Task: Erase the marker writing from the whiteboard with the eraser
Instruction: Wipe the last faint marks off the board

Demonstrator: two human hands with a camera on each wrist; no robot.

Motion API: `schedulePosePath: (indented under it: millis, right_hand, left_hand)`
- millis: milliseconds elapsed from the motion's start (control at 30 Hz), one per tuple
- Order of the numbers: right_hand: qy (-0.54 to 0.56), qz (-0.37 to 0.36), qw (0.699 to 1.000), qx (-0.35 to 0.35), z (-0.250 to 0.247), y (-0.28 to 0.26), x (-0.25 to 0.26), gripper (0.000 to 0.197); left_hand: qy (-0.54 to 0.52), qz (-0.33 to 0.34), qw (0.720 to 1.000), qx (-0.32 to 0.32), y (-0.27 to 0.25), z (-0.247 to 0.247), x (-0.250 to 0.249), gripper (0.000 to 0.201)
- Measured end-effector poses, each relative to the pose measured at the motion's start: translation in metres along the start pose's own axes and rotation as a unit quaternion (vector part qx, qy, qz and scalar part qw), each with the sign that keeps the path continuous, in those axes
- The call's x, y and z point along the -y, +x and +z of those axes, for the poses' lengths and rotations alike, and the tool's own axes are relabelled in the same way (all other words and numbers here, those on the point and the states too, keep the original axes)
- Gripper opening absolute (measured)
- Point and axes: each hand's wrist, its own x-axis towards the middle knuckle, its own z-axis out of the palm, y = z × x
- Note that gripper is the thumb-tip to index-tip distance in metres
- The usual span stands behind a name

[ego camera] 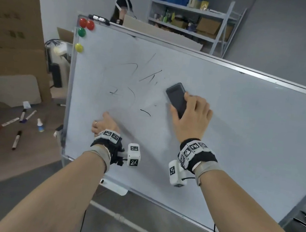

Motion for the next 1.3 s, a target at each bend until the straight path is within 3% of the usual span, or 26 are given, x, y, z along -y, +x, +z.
schedulePosePath:
  millis: [100, 233, 300, 433, 533, 700, 800, 867, 933, 1033, 1100, 1200, 1300]
  right_hand:
    - [0.013, -0.014, 1.000, 0.003, 0.006, 0.031, 0.026, 0.052]
    - [0.016, -0.055, 0.996, 0.061, 0.018, 0.036, 0.050, 0.052]
    - [0.014, -0.127, 0.984, 0.123, 0.028, 0.008, 0.053, 0.053]
    - [0.002, -0.298, 0.929, 0.219, 0.047, -0.066, 0.043, 0.057]
    - [-0.006, -0.272, 0.943, 0.192, 0.046, -0.059, 0.039, 0.056]
    - [-0.021, -0.135, 0.990, 0.046, 0.031, 0.024, 0.038, 0.052]
    - [-0.008, -0.069, 0.997, -0.019, 0.028, 0.061, 0.046, 0.053]
    - [0.012, -0.034, 0.999, -0.023, 0.034, 0.073, 0.058, 0.055]
    - [0.041, -0.053, 0.998, 0.021, 0.044, 0.064, 0.074, 0.055]
    - [0.035, -0.200, 0.970, 0.130, 0.066, 0.017, 0.095, 0.056]
    - [0.031, -0.260, 0.950, 0.169, 0.076, -0.007, 0.098, 0.057]
    - [0.023, -0.273, 0.947, 0.164, 0.078, -0.003, 0.091, 0.057]
    - [0.014, -0.217, 0.971, 0.103, 0.068, 0.026, 0.078, 0.055]
  left_hand:
    - [0.080, 0.031, 0.996, 0.013, 0.012, -0.014, 0.002, 0.052]
    - [0.068, 0.034, 0.997, 0.031, 0.025, -0.029, 0.004, 0.050]
    - [0.044, 0.031, 0.998, 0.042, 0.030, -0.032, 0.008, 0.050]
    - [-0.054, -0.020, 0.997, 0.046, 0.035, -0.028, 0.023, 0.063]
    - [-0.083, -0.036, 0.995, 0.033, 0.035, -0.022, 0.024, 0.066]
    - [-0.098, -0.037, 0.994, -0.005, 0.036, -0.010, 0.000, 0.069]
    - [-0.099, -0.046, 0.994, -0.016, 0.037, -0.007, -0.002, 0.072]
    - [-0.094, -0.051, 0.994, -0.020, 0.042, -0.008, 0.000, 0.075]
    - [-0.080, -0.056, 0.995, -0.026, 0.048, -0.010, 0.000, 0.075]
    - [-0.075, -0.064, 0.994, -0.041, 0.056, -0.015, -0.001, 0.073]
    - [-0.071, -0.059, 0.995, -0.043, 0.061, -0.019, 0.002, 0.071]
    - [-0.076, -0.067, 0.994, -0.047, 0.066, -0.024, 0.006, 0.069]
    - [-0.085, -0.073, 0.993, -0.047, 0.062, -0.023, 0.000, 0.070]
